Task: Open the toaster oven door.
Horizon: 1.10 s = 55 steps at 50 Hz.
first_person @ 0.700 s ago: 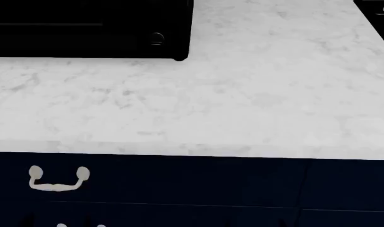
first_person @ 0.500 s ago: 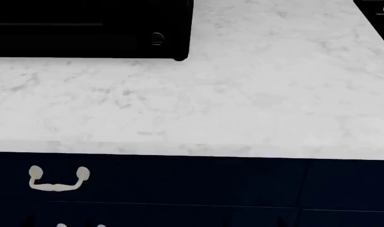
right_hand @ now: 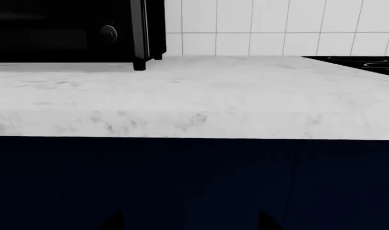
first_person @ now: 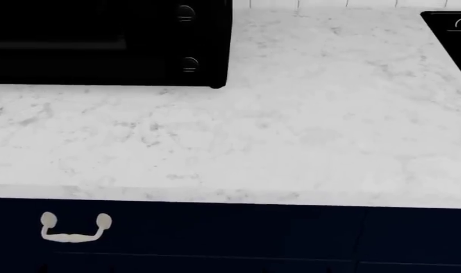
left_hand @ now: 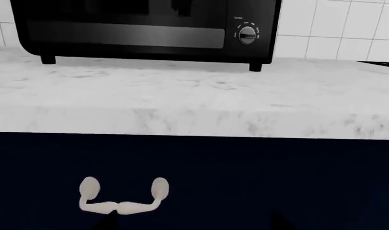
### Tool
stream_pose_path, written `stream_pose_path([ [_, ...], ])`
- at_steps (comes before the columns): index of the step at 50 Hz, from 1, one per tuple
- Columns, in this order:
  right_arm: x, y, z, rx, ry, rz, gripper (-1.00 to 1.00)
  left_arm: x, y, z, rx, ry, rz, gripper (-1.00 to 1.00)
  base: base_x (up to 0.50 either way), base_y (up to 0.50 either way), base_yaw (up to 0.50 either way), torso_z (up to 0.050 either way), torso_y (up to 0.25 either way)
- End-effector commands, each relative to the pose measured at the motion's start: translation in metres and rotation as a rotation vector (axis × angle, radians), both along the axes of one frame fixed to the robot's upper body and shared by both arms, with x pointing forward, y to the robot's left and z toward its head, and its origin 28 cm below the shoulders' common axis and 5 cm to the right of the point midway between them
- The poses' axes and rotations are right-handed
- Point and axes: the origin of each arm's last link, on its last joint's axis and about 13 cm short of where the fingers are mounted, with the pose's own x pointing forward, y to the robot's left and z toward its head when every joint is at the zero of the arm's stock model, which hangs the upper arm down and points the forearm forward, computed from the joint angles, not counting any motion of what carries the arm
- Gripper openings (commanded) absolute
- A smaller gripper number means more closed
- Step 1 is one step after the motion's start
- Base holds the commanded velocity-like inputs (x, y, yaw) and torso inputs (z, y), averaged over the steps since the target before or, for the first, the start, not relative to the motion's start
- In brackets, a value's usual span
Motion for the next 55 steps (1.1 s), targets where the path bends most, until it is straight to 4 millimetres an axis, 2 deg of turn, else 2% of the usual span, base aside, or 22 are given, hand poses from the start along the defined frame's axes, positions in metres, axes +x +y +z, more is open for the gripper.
stream_pose_path([
  [1,0.000,0.001,0.000,0.003,0.002,0.006,1.00,-0.001,-0.001,0.001,-0.011,0.001,-0.013,1.00,0.00,0.00,0.00,0.050,0.053],
  [18,0.001,0.001,-0.001,0.012,0.004,0.011,1.00,0.000,-0.002,0.001,-0.019,0.006,-0.027,1.00,0.00,0.00,0.00,0.050,0.051],
  [24,0.002,0.000,0.009,0.011,-0.010,0.014,1.00,-0.001,-0.002,0.007,-0.017,-0.003,-0.045,1.00,0.00,0.00,0.00,0.050,0.050],
  [29,0.010,-0.007,0.039,-0.011,-0.067,0.012,1.00,0.004,0.002,0.031,-0.007,0.002,-0.031,1.00,0.00,0.00,0.00,0.008,0.000],
  [34,0.018,-0.014,0.061,-0.021,-0.099,0.012,1.00,0.013,0.011,0.052,0.016,0.001,-0.025,1.00,0.00,0.00,0.00,0.000,0.000],
  [45,0.039,-0.024,0.110,-0.025,-0.151,0.033,1.00,0.040,0.026,0.116,-0.014,-0.052,-0.024,1.00,0.00,0.00,0.00,0.000,0.000],
  [50,0.051,-0.029,0.128,-0.017,-0.150,0.046,1.00,0.053,0.032,0.138,0.019,-0.090,-0.028,1.00,0.00,0.00,0.00,0.000,0.000],
  [55,0.063,-0.033,0.147,-0.041,-0.159,0.048,1.00,0.063,0.036,0.150,0.016,-0.090,-0.035,1.00,0.00,0.00,0.00,0.000,0.000],
])
